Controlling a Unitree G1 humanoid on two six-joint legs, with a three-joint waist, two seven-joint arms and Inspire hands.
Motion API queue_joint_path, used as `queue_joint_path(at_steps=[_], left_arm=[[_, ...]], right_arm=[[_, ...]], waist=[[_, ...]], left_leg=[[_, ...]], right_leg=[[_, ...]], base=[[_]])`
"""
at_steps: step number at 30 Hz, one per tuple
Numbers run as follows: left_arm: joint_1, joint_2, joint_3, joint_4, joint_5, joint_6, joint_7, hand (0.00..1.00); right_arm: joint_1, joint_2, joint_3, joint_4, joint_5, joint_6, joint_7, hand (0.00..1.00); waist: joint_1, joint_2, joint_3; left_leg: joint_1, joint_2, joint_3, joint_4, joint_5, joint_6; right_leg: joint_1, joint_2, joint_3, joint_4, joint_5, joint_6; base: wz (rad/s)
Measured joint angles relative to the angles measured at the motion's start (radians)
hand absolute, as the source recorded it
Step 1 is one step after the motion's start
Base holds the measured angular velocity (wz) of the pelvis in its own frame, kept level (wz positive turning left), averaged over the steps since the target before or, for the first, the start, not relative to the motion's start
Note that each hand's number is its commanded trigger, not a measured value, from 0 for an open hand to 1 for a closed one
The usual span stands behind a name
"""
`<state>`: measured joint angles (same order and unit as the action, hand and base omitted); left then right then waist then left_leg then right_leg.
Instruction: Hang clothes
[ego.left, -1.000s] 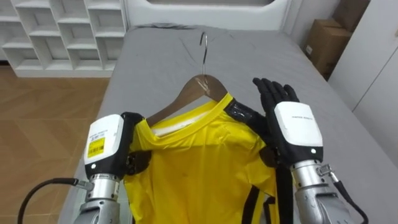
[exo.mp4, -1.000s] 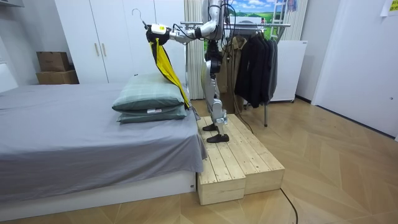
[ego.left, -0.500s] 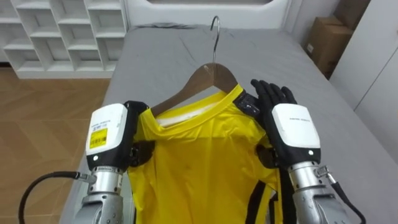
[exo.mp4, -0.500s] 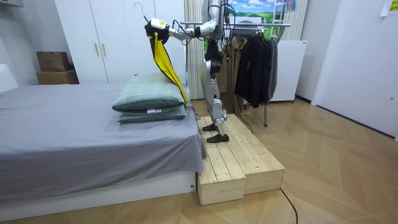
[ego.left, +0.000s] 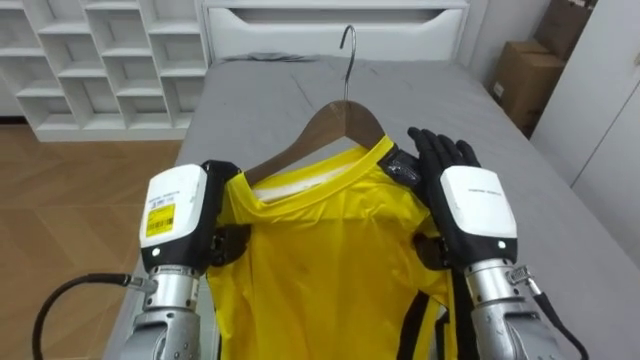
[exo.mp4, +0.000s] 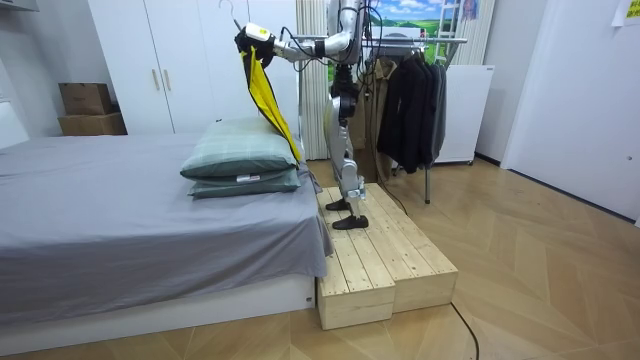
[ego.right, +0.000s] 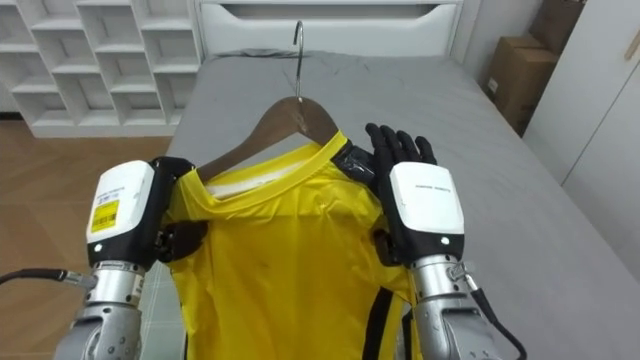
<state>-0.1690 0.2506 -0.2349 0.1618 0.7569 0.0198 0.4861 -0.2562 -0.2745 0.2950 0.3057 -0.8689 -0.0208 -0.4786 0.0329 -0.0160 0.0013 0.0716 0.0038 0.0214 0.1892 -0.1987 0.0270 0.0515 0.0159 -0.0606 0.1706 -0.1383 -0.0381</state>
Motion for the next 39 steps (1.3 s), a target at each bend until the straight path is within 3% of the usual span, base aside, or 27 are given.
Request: queue_joint_path(at_steps=[13,14,15,16,18,20,21,23,39], left_arm=[[0.000,0.006,-0.008,-0.019,0.002,0.004,-0.016,1.00],[0.000,0.006,-0.008,-0.019,0.002,0.004,-0.016,1.00],[0.000,0.006,-0.008,-0.019,0.002,0.004,-0.016,1.00],[0.000,0.006,-0.008,-0.019,0.002,0.004,-0.016,1.00],[0.000,0.006,-0.009,-0.019,0.002,0.003,-0.016,1.00],[0.001,0.005,-0.010,-0.019,0.002,0.002,-0.017,1.00],[0.001,0.006,-0.012,-0.019,0.002,0.002,-0.017,1.00],[0.000,0.005,-0.016,-0.019,0.003,0.001,-0.018,1.00],[0.002,-0.004,-0.027,-0.034,0.020,-0.022,-0.024,1.00]], right_arm=[[0.000,-0.001,-0.006,-0.005,0.002,-0.011,-0.006,0.00],[0.000,-0.001,-0.007,-0.005,0.003,-0.013,-0.006,0.07],[0.000,-0.001,-0.007,-0.005,0.003,-0.014,-0.006,0.07],[0.000,-0.001,-0.008,-0.005,0.003,-0.015,-0.006,0.35],[0.000,-0.001,-0.012,-0.005,0.003,-0.024,-0.006,0.61],[0.000,-0.001,-0.014,-0.005,0.005,-0.027,-0.006,0.73],[0.000,-0.001,-0.017,-0.005,0.006,-0.031,-0.006,0.89],[0.000,-0.001,-0.025,-0.005,0.010,-0.035,-0.005,1.00],[0.000,0.003,-0.079,-0.005,0.126,-0.033,-0.046,1.00]], waist=[[-0.004,-0.001,-0.0015],[-0.005,-0.001,-0.0015],[-0.005,-0.001,-0.0015],[-0.005,-0.001,-0.0015],[-0.005,-0.001,-0.0015],[-0.004,-0.002,-0.0014],[-0.004,-0.002,-0.0013],[-0.004,-0.002,-0.0012],[0.003,-0.022,0.0043]], left_leg=[[-0.005,0.002,0.005,0.014,0.000,0.000],[-0.005,0.002,0.005,0.014,0.000,0.000],[-0.005,0.002,0.005,0.014,0.000,0.000],[-0.005,0.002,0.006,0.014,0.000,0.000],[-0.005,0.002,0.006,0.014,0.000,0.000],[-0.004,0.002,0.006,0.014,0.000,0.000],[-0.004,0.002,0.006,0.014,0.000,0.000],[-0.002,0.002,0.006,0.014,0.000,0.000],[-0.013,-0.001,0.032,0.009,0.000,0.000]], right_leg=[[-0.001,0.000,0.002,0.004,0.002,-0.003],[-0.001,0.000,0.003,0.004,0.002,-0.003],[-0.001,0.000,0.003,0.004,0.002,-0.003],[-0.001,0.000,0.003,0.004,0.002,-0.003],[-0.001,0.000,0.003,0.005,0.002,-0.003],[-0.002,0.000,0.003,0.006,0.002,-0.003],[-0.002,0.000,0.003,0.007,0.002,-0.003],[-0.003,0.000,0.006,0.012,0.002,-0.003],[-0.018,0.003,0.028,-0.003,0.001,-0.002]], base=[[0.00],[0.00],[0.00],[0.00],[0.00],[0.00],[0.00],[0.00],[-0.05]])
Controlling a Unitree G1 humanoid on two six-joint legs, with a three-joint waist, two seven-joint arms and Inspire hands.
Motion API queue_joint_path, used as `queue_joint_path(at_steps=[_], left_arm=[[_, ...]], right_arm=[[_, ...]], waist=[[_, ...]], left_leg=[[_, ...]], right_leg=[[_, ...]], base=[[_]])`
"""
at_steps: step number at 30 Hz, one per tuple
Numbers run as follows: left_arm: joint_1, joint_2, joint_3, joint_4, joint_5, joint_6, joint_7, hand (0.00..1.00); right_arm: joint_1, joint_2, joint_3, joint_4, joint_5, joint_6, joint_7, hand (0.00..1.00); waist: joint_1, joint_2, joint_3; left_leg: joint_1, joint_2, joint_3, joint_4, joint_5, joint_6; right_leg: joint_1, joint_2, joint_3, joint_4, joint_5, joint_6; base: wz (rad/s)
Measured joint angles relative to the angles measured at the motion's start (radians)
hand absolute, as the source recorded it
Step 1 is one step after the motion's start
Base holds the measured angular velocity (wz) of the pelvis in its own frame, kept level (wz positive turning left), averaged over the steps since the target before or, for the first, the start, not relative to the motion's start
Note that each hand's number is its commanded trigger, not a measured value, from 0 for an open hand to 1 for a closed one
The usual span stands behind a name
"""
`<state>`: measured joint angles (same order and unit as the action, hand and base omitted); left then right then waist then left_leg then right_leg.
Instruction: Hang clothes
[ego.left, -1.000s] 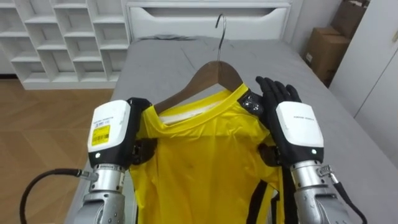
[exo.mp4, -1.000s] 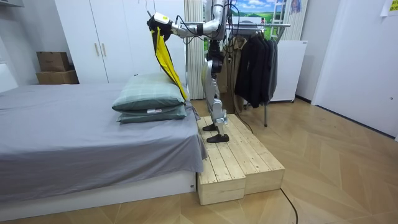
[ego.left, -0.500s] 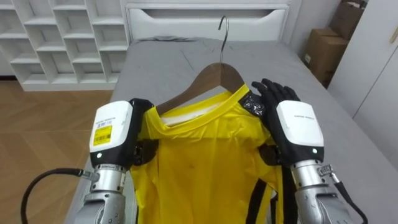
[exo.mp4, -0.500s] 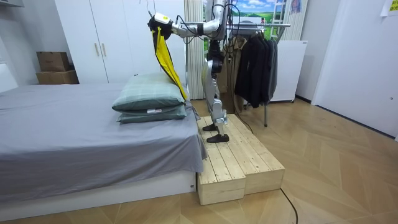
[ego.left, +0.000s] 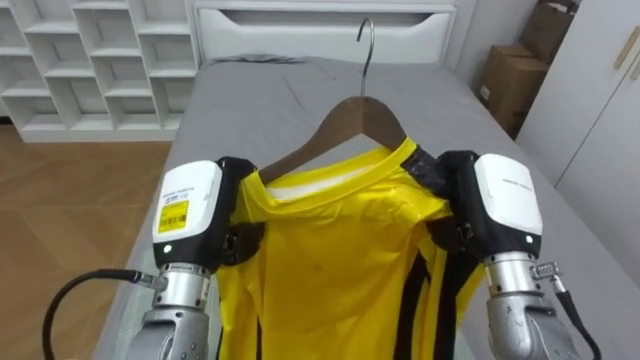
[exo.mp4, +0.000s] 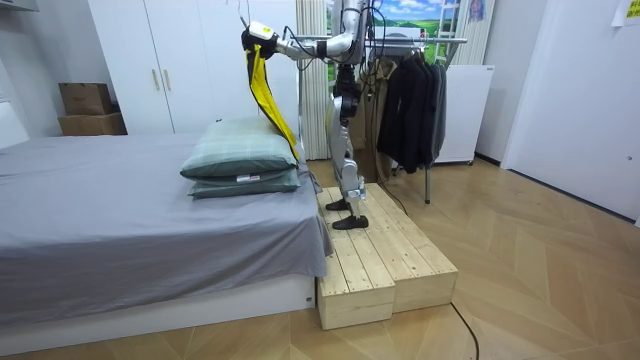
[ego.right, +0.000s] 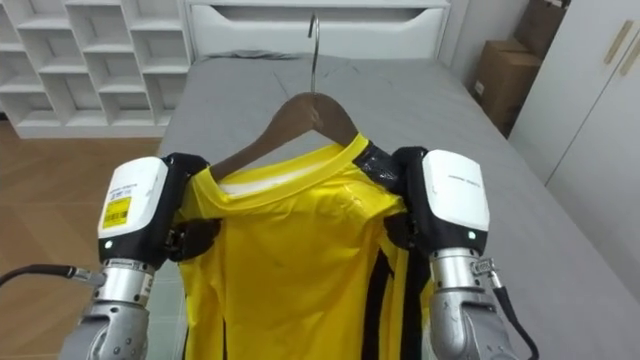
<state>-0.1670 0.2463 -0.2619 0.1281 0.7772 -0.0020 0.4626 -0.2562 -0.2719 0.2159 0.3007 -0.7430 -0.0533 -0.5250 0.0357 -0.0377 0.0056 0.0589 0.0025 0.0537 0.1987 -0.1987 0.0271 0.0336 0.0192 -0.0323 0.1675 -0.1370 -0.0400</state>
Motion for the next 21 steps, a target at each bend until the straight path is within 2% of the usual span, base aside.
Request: queue_joint_path(at_steps=[5,9,13,21], left_arm=[[0.000,0.001,-0.008,0.000,-0.001,0.000,0.000,1.00],[0.000,0.017,0.010,0.000,0.000,0.001,0.000,1.00],[0.001,0.021,0.013,0.000,0.001,0.001,0.000,1.00],[0.002,0.022,0.013,0.000,0.002,0.001,0.001,1.00]], right_arm=[[0.000,0.000,0.000,0.000,0.000,0.011,-0.004,1.00],[0.000,-0.006,0.021,0.000,-0.002,-0.010,0.005,1.00],[0.000,-0.006,0.025,0.000,-0.002,-0.011,0.005,1.00],[0.000,-0.007,0.025,0.000,-0.002,-0.011,0.012,1.00]], waist=[[-0.002,0.002,-0.0001],[-0.007,0.006,-0.0007],[-0.002,0.020,-0.0009],[-0.006,0.021,-0.0006]], left_leg=[[0.000,0.000,-0.001,-0.001,0.000,0.000],[0.000,0.002,-0.002,-0.002,0.000,0.000],[0.004,0.003,-0.003,-0.008,0.000,0.000],[0.006,0.004,-0.004,-0.012,0.000,0.000]], right_leg=[[0.000,0.001,-0.004,0.002,0.000,0.000],[0.000,0.001,-0.010,0.003,0.001,-0.001],[0.001,-0.001,-0.011,0.003,0.001,-0.001],[0.002,0.000,-0.011,0.003,0.001,-0.001]], base=[[0.00],[0.02],[0.01],[0.00]])
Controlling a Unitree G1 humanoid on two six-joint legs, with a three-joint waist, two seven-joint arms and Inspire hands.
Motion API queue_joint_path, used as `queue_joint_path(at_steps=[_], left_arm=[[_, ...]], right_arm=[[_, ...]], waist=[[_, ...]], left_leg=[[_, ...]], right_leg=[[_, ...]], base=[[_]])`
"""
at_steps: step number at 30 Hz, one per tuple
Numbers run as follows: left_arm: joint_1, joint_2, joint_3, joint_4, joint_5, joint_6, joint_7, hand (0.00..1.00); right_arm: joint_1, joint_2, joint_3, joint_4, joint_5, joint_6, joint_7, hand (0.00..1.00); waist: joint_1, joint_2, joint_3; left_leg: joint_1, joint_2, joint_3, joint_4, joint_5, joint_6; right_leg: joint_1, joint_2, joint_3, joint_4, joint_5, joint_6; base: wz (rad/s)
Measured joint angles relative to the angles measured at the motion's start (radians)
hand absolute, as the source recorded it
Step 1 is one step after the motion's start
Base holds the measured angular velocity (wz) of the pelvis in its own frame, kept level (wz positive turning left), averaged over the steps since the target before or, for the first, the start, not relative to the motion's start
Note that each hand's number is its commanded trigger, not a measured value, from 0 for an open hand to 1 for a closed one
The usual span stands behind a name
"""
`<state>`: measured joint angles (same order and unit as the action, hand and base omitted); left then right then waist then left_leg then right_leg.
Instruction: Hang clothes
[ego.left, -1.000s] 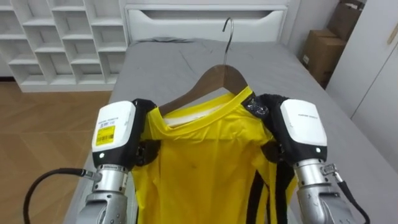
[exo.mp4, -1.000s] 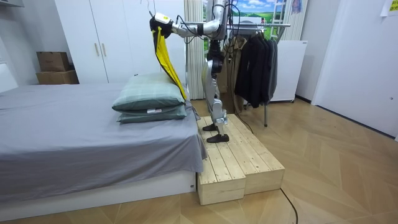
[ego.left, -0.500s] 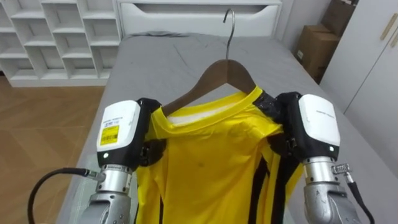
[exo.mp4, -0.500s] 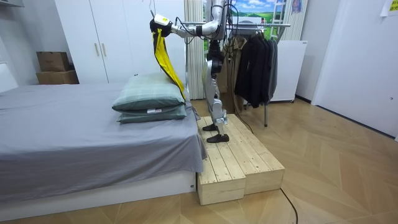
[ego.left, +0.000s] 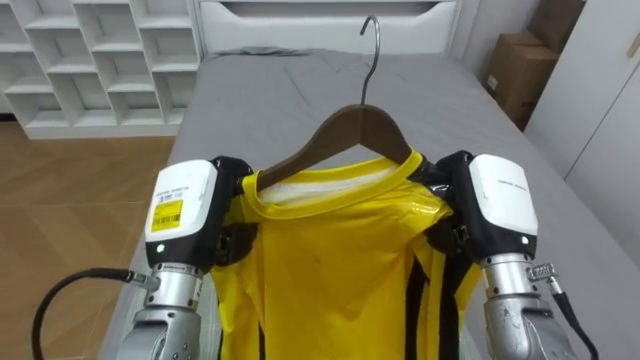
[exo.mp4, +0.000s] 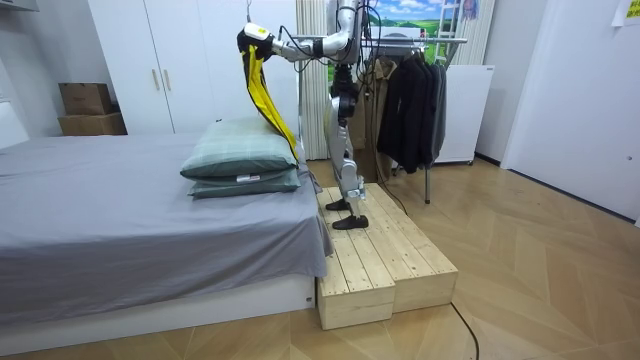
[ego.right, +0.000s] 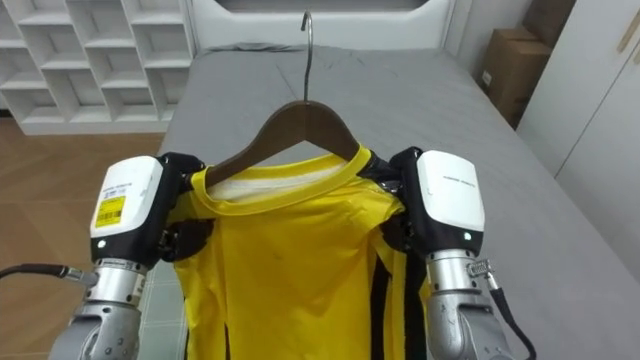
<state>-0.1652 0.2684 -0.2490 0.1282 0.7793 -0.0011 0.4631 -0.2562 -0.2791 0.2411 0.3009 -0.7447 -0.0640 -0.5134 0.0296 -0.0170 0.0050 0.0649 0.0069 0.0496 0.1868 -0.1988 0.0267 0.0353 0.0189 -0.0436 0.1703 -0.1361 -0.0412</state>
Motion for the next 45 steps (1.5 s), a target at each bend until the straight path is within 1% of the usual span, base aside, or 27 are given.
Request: queue_joint_path(at_steps=[5,6,7,8,10,12,14,17,19,20,25,32,40,45], left_arm=[[0.000,0.000,0.000,0.000,0.000,0.000,0.000,1.00],[0.000,0.000,0.000,0.000,0.000,0.000,0.000,0.67],[0.000,0.000,0.000,0.000,0.000,0.000,0.000,0.44],[0.000,0.000,0.000,0.000,0.000,0.000,0.000,0.00],[0.000,0.000,-0.001,0.000,0.000,0.000,0.000,0.00],[0.000,-0.002,0.000,0.000,-0.001,0.000,0.000,0.00],[0.000,-0.006,-0.001,0.000,-0.001,0.000,0.000,0.00],[0.000,-0.017,-0.005,0.000,-0.002,-0.008,0.000,0.00],[0.000,-0.027,-0.019,0.000,-0.002,-0.029,-0.008,0.00],[0.000,-0.028,-0.022,0.000,-0.002,-0.033,-0.012,0.00],[0.000,-0.025,-0.029,0.000,-0.004,-0.034,-0.040,0.00],[0.007,-0.025,-0.029,0.000,-0.023,-0.034,-0.083,0.00],[0.018,-0.030,-0.031,0.001,-0.035,-0.035,-0.085,0.00],[0.019,-0.031,-0.031,0.003,-0.057,-0.036,-0.085,0.00]], right_arm=[[0.000,0.000,-0.001,0.000,0.000,-0.001,0.001,1.00],[0.000,0.000,-0.001,0.000,0.000,-0.002,0.002,1.00],[0.000,0.000,-0.001,0.000,0.000,-0.002,0.003,1.00],[0.000,0.000,-0.001,0.001,0.001,-0.003,0.003,1.00],[0.000,0.000,-0.002,0.003,0.003,-0.004,0.007,1.00],[0.000,0.000,-0.004,0.004,0.005,-0.004,0.016,1.00],[0.000,0.000,-0.003,0.005,0.004,-0.004,0.028,1.00],[0.001,0.001,0.005,0.005,-0.003,-0.008,0.043,1.00],[0.003,0.005,0.012,0.005,-0.009,-0.010,0.053,1.00],[0.005,0.005,0.012,0.005,-0.010,-0.010,0.055,1.00],[0.007,0.004,0.010,0.005,-0.011,-0.009,0.075,1.00],[0.036,0.004,0.010,0.005,-0.010,-0.008,0.080,1.00],[0.053,0.007,0.012,0.028,-0.006,-0.009,0.080,1.00],[0.063,0.021,0.013,0.049,-0.011,-0.009,0.081,1.00]], waist=[[-0.002,0.000,0.0006],[-0.003,0.000,0.0009],[-0.003,-0.001,0.0013],[-0.003,-0.001,0.0018],[-0.004,-0.005,0.0040],[-0.004,-0.011,0.0098],[-0.004,-0.015,0.0118],[-0.005,-0.015,0.0119],[-0.004,-0.017,0.0117],[-0.004,-0.017,0.0116],[-0.005,-0.019,0.0112],[-0.006,-0.026,0.0100],[-0.003,-0.026,0.0094],[-0.003,-0.025,0.0088]], left_leg=[[0.000,0.002,0.000,-0.001,0.000,0.000],[0.000,0.002,0.000,0.000,0.000,0.000],[0.001,0.002,0.000,0.000,0.000,0.000],[0.001,0.002,0.000,0.000,0.000,0.000],[0.001,0.002,-0.001,0.000,0.000,0.000],[0.001,0.002,0.000,0.000,0.000,0.000],[0.001,0.002,0.000,0.000,0.000,0.000],[0.001,0.002,0.000,0.000,0.000,0.000],[0.001,0.003,0.000,0.000,0.000,0.000],[0.001,0.003,0.000,0.000,0.000,0.000],[0.002,0.004,0.000,-0.001,0.000,0.000],[0.002,0.003,0.002,-0.003,0.000,0.000],[0.005,0.003,0.002,-0.003,0.000,0.000],[0.004,0.003,0.003,-0.003,0.000,0.000]], right_leg=[[0.000,0.001,-0.001,0.000,0.000,0.000],[0.000,0.000,-0.001,0.000,0.000,0.000],[0.000,0.000,-0.001,0.000,0.000,0.000],[0.000,0.000,-0.001,0.000,0.000,0.000],[0.000,0.000,-0.002,0.000,0.000,0.000],[0.000,0.000,-0.002,0.000,0.000,0.000],[0.000,0.000,-0.002,0.000,0.000,0.000],[0.001,0.000,-0.002,0.000,0.000,0.000],[0.001,0.000,-0.002,0.000,0.000,0.000],[0.001,0.000,-0.002,0.000,0.000,0.000],[0.001,0.001,-0.002,0.000,0.000,0.000],[0.000,0.000,-0.001,0.000,0.000,0.000],[0.002,0.001,0.000,0.001,0.000,0.000],[0.002,0.001,0.000,0.001,0.000,0.000]], base=[[0.00],[0.00],[0.00],[0.00],[0.00],[0.00],[0.00],[0.00],[0.00],[0.00],[0.00],[0.00],[0.00],[0.00]])
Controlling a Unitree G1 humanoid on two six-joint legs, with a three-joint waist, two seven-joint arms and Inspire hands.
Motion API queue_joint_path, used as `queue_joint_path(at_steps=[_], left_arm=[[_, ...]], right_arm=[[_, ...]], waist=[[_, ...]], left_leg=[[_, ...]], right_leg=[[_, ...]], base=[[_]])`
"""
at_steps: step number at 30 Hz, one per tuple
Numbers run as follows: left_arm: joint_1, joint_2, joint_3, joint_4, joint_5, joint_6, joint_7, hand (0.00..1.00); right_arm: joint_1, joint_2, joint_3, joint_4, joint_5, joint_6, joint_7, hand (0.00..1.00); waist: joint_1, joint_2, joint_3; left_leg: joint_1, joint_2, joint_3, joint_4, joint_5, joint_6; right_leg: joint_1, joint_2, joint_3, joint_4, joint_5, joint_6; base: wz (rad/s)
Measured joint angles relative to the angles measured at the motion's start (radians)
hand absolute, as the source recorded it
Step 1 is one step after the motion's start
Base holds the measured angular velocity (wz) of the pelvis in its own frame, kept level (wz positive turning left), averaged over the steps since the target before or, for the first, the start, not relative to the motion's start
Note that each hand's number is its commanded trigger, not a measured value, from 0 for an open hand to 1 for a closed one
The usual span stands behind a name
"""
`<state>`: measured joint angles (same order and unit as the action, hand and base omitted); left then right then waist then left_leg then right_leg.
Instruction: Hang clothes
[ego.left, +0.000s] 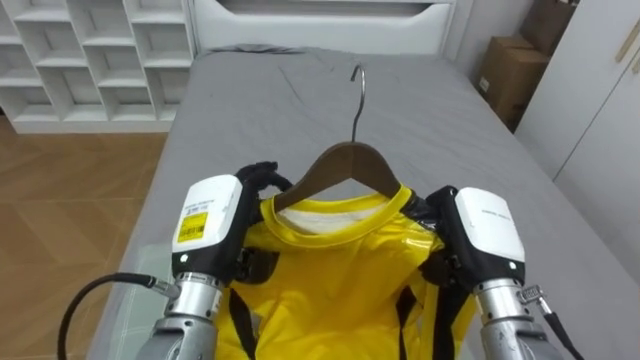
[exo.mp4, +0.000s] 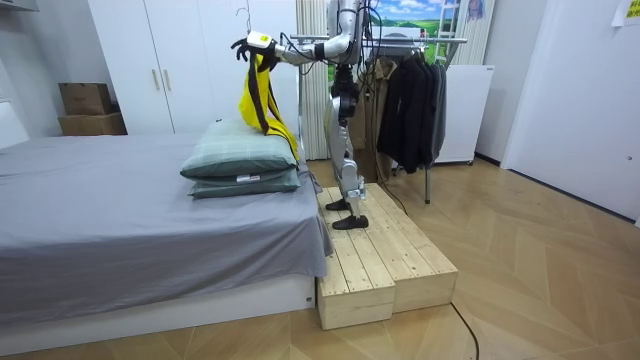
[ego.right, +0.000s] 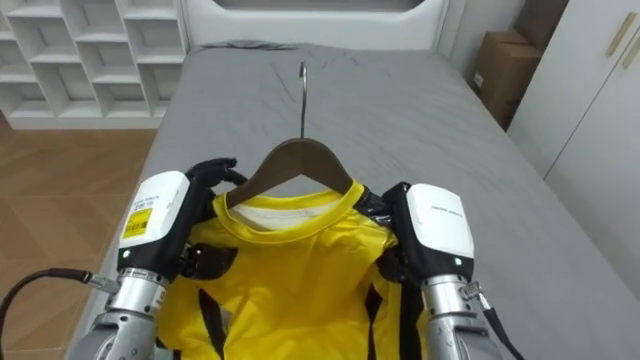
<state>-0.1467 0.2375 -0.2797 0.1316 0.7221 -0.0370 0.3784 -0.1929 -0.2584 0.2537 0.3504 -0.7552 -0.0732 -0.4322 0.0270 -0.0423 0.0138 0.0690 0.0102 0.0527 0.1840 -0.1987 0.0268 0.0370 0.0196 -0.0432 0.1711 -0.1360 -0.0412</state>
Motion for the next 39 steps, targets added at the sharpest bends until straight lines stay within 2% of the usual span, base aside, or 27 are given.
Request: queue_joint_path(at_steps=[17,29,39], left_arm=[[0.030,0.000,0.000,0.000,-0.023,0.000,-0.001,0.00],[0.040,-0.003,0.002,0.000,-0.046,0.000,-0.040,0.00],[0.079,0.005,0.005,0.000,-0.065,0.000,-0.041,0.00]], right_arm=[[0.003,0.003,0.000,0.000,-0.014,0.000,0.027,1.00],[0.021,0.011,0.000,0.000,-0.011,0.001,0.047,1.00],[0.021,-0.012,-0.027,0.011,-0.006,0.000,0.073,1.00]], waist=[[0.000,0.005,-0.0041],[0.005,0.008,-0.0073],[0.003,0.010,-0.0095]], left_leg=[[-0.001,0.000,-0.003,0.000,0.000,0.000],[0.016,0.000,-0.005,0.002,0.000,0.000],[0.030,-0.002,-0.009,0.003,0.000,0.000]], right_leg=[[0.001,0.000,-0.003,-0.001,0.000,0.000],[0.018,-0.001,-0.004,0.000,0.000,0.000],[0.037,-0.002,-0.011,-0.001,0.000,0.000]], base=[[0.00],[0.00],[0.01]])
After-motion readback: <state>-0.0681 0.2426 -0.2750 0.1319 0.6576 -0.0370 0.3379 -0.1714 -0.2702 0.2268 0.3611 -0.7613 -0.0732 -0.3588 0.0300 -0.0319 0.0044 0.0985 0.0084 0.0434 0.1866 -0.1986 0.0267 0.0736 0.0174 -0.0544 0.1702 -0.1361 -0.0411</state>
